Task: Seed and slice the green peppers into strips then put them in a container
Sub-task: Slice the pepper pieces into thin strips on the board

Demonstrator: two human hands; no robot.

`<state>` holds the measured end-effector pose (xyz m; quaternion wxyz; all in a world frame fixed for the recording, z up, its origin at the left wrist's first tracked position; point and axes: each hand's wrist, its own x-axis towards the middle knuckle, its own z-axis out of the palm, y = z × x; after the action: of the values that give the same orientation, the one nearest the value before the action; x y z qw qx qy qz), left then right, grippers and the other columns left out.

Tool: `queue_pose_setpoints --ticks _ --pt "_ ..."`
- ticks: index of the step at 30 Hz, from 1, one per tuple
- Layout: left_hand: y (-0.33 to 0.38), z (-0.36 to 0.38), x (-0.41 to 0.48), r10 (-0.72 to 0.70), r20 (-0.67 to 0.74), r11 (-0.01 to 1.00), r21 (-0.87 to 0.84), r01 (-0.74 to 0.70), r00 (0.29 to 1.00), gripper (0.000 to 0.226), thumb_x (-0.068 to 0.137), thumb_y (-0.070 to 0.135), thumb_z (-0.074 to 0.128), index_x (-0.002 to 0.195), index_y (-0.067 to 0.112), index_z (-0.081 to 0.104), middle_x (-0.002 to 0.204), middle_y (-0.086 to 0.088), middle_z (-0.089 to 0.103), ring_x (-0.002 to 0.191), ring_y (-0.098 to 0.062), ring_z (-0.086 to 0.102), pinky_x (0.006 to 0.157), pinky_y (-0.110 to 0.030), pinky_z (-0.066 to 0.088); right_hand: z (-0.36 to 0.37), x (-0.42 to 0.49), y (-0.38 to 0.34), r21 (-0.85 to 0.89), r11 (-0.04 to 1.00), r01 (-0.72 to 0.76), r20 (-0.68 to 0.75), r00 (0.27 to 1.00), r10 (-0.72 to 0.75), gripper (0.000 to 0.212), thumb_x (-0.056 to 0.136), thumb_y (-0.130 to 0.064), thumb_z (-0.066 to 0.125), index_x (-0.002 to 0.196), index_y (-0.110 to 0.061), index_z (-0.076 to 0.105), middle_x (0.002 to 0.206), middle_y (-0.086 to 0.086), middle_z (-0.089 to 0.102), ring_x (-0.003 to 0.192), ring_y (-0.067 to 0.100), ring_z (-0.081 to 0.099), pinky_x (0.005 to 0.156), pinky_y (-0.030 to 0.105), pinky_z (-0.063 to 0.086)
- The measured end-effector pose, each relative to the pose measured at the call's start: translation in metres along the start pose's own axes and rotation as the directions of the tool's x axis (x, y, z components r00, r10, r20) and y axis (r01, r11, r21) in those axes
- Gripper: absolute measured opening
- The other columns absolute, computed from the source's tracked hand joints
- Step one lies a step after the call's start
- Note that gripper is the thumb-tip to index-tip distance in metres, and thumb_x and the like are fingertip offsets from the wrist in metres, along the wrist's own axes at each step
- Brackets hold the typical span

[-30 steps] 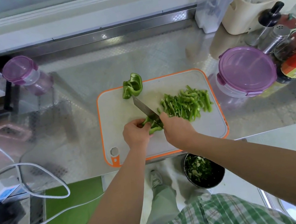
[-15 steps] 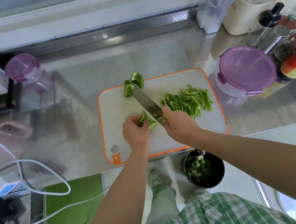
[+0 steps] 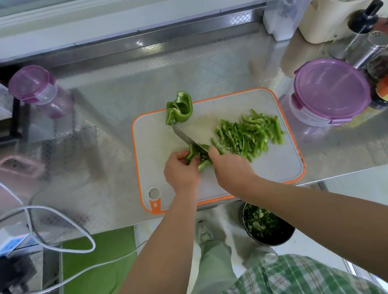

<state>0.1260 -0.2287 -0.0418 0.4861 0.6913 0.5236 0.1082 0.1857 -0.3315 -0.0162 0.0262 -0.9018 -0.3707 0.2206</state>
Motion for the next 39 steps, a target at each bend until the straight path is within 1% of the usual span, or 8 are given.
queue_pose_setpoints --ticks 5,10,14,19,27,32,36,39 --pt "-0.004 -0.005 0.001 -0.041 -0.010 0.997 -0.065 0.040 0.999 0.019 0.074 0.015 0.083 0.089 0.016 0.071 0.078 0.003 0.067 0.079 -0.020 0.067 0.080 -0.036 0.055 0.001 0.001 0.014 0.122 0.993 -0.002 -0.052 0.999 0.008 0.024 0.099 -0.016 0.040 0.121 -0.009 0.034 0.079 0.010 0.056 0.074 0.034 0.060 0.056 0.035 0.038" --pt "-0.005 -0.001 0.000 -0.129 0.032 0.983 -0.126 0.132 0.991 0.027 0.066 0.021 0.088 0.076 0.021 0.063 0.077 0.000 0.070 0.077 -0.023 0.070 0.077 -0.042 0.059 -0.011 -0.006 0.022 0.221 0.975 0.040 -0.122 0.993 -0.013 0.024 0.100 -0.019 0.040 0.119 -0.005 0.036 0.061 0.000 0.040 0.051 0.021 0.041 0.043 0.030 0.022" --pt "-0.005 0.005 -0.001 -0.176 0.051 0.970 -0.158 0.182 0.983 0.021 0.072 0.016 0.085 0.081 0.013 0.066 0.081 -0.007 0.071 0.075 -0.027 0.071 0.069 -0.044 0.061 -0.016 -0.010 0.019 0.198 0.980 0.034 -0.075 0.997 -0.019 0.021 0.099 -0.017 0.040 0.118 -0.009 0.037 0.062 -0.001 0.040 0.055 0.023 0.043 0.043 0.029 0.025" --pt "-0.002 0.006 -0.003 -0.138 0.007 0.990 -0.019 0.138 0.990 0.017 0.076 0.022 0.081 0.080 0.015 0.066 0.081 -0.002 0.070 0.079 -0.027 0.069 0.078 -0.043 0.058 -0.008 -0.011 0.013 0.226 0.974 0.018 -0.021 1.000 -0.013 0.013 0.097 -0.013 0.041 0.096 -0.016 0.028 0.063 0.000 0.040 0.052 0.020 0.040 0.043 0.030 0.023" --pt "-0.004 0.007 0.006 -0.135 0.062 0.990 0.059 0.132 0.989 0.027 0.073 0.019 0.082 0.065 0.025 0.057 0.083 -0.008 0.072 0.077 -0.034 0.071 0.076 -0.045 0.058 -0.005 0.000 0.005 0.143 0.989 -0.032 0.023 0.999 0.029 0.018 0.094 -0.007 0.042 0.110 -0.010 0.036 0.083 0.011 0.055 0.068 0.029 0.049 0.055 0.034 0.034" --pt "-0.001 0.000 0.002 -0.083 0.058 0.991 0.112 0.076 0.995 0.027 0.077 0.022 0.081 0.096 0.010 0.066 0.086 0.003 0.064 0.082 -0.016 0.060 0.078 -0.029 0.048 0.003 0.002 0.005 0.093 0.995 -0.033 0.003 0.999 0.033 0.019 0.098 -0.012 0.040 0.116 -0.009 0.036 0.077 0.006 0.049 0.066 0.029 0.047 0.056 0.034 0.034" --pt "-0.003 -0.001 -0.007 -0.047 0.026 0.997 0.057 0.045 0.999 0.026 0.077 0.019 0.081 0.096 0.011 0.066 0.082 0.003 0.063 0.077 -0.014 0.059 0.072 -0.024 0.045 0.005 0.000 0.011 0.218 0.974 -0.055 -0.036 0.997 0.065 0.021 0.100 -0.020 0.040 0.117 -0.009 0.036 0.081 0.012 0.057 0.072 0.034 0.058 0.056 0.036 0.039" --pt "-0.002 -0.001 -0.008 -0.047 -0.007 0.999 0.020 0.047 0.999 0.024 0.078 0.018 0.081 0.095 0.013 0.065 0.082 0.004 0.062 0.075 -0.012 0.057 0.068 -0.019 0.040 -0.003 -0.002 0.011 0.273 0.962 -0.013 -0.061 0.998 0.030 0.018 0.099 -0.020 0.041 0.112 -0.008 0.036 0.073 0.009 0.052 0.063 0.032 0.053 0.050 0.034 0.036"
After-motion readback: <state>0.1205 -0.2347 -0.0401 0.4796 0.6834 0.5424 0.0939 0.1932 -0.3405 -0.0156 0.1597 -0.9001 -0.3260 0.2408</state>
